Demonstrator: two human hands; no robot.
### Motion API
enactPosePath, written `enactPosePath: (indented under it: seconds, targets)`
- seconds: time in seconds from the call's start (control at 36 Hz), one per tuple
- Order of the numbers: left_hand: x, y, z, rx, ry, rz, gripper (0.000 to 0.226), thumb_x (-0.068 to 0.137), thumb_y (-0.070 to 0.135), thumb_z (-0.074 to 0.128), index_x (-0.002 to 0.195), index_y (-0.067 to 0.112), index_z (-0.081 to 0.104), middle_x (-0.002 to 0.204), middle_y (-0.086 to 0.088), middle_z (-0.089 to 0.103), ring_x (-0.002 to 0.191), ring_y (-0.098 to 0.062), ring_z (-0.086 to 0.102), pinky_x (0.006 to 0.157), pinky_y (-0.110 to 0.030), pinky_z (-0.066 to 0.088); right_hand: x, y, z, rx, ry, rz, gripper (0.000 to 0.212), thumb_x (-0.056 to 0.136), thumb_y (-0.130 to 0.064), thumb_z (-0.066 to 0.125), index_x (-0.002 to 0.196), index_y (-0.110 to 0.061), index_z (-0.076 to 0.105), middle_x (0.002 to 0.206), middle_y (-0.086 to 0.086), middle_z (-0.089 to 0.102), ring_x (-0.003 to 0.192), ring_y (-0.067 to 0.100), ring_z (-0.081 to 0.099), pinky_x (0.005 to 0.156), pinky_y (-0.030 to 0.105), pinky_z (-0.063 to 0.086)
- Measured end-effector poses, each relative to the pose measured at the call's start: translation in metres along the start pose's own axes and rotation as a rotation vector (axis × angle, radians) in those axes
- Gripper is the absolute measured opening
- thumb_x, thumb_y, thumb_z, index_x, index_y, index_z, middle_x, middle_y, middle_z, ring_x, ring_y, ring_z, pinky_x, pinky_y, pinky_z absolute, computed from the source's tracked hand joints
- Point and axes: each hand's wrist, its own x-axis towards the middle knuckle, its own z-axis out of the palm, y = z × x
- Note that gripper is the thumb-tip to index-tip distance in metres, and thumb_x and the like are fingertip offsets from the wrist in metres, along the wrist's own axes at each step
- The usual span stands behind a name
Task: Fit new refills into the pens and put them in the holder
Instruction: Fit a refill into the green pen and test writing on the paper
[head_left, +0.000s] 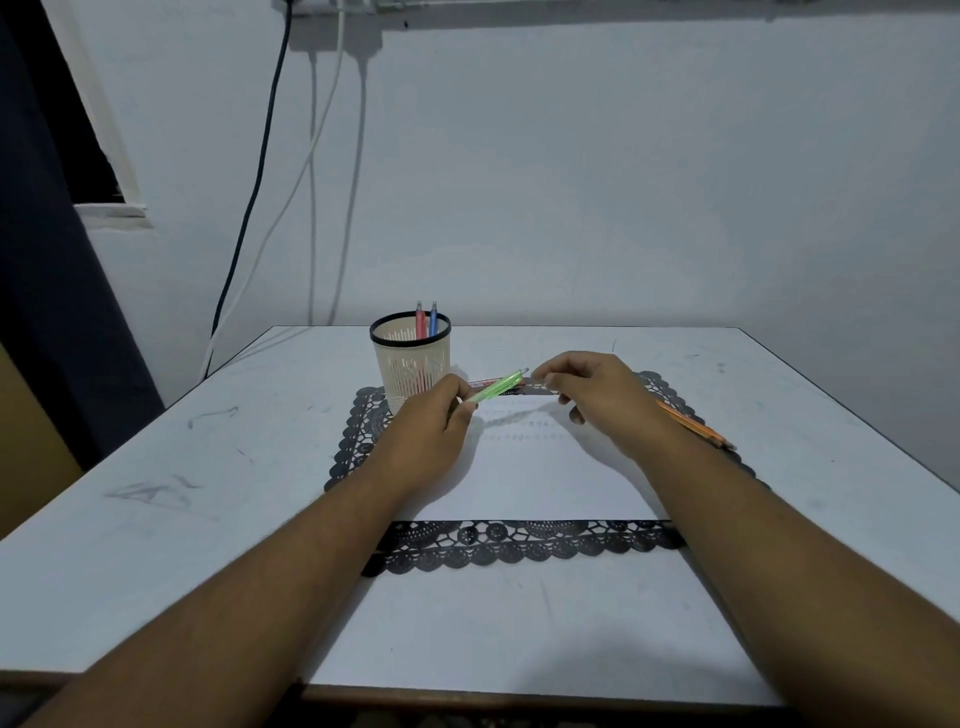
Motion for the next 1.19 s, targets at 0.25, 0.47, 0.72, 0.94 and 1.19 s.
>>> enactPosePath:
  seconds: [0.25, 0.47, 0.72, 0.94, 1.19]
  targets:
    - [-0.002, 0.000, 0.001, -0.025, -0.002, 0.009, 0.014, 0.108, 0.030, 0.047, 0.106, 0.025, 0.059, 0.080, 0.000, 0.063, 0.076, -0.021, 0.058, 0.062, -0.034, 0.037, 0.001, -0.002, 0.003, 0.207, 0.013, -0.032, 0.007, 0.095, -0.004, 0.070, 0.097, -0.006, 0.076, 0.073, -0.001, 0.069, 0.067, 0.015, 0.058, 0.052, 0.027, 0.042]
    - [-0.003, 0.000, 0.001, -0.048, -0.012, 0.035, 0.013, 0.108, 0.029, 0.047, 0.107, 0.025, 0.060, 0.082, 0.000, 0.063, 0.076, -0.022, 0.057, 0.063, -0.036, 0.037, -0.002, -0.003, 0.005, 0.174, -0.004, -0.049, 0.007, 0.096, -0.008, 0.070, 0.097, -0.007, 0.077, 0.076, -0.002, 0.071, 0.068, 0.011, 0.058, 0.053, 0.024, 0.043]
    - [0.000, -0.002, 0.001, 0.013, -0.015, 0.069, 0.014, 0.108, 0.028, 0.047, 0.110, 0.023, 0.059, 0.081, 0.007, 0.060, 0.073, -0.012, 0.054, 0.063, -0.035, 0.038, -0.004, -0.005, 0.004, 0.128, -0.010, -0.034, 0.008, 0.096, -0.013, 0.072, 0.095, -0.008, 0.078, 0.079, 0.000, 0.074, 0.068, 0.011, 0.058, 0.056, 0.027, 0.042]
    - [0.000, 0.000, 0.001, 0.080, -0.025, 0.121, 0.014, 0.109, 0.029, 0.045, 0.111, 0.023, 0.057, 0.080, 0.013, 0.056, 0.073, -0.002, 0.051, 0.058, -0.028, 0.030, -0.006, -0.007, 0.003, 0.087, -0.039, -0.025, 0.008, 0.094, -0.018, 0.074, 0.091, -0.015, 0.080, 0.088, 0.004, 0.079, 0.073, 0.013, 0.059, 0.060, 0.031, 0.041]
    - [-0.001, 0.002, 0.005, -0.190, -0.018, 0.096, 0.009, 0.107, 0.028, 0.053, 0.101, 0.027, 0.060, 0.072, 0.008, 0.057, 0.062, -0.009, 0.046, 0.060, -0.030, 0.035, -0.010, -0.011, 0.012, 0.263, -0.171, 0.027, 0.007, 0.093, -0.017, 0.076, 0.095, -0.015, 0.082, 0.091, 0.006, 0.074, 0.074, 0.014, 0.057, 0.055, 0.026, 0.041]
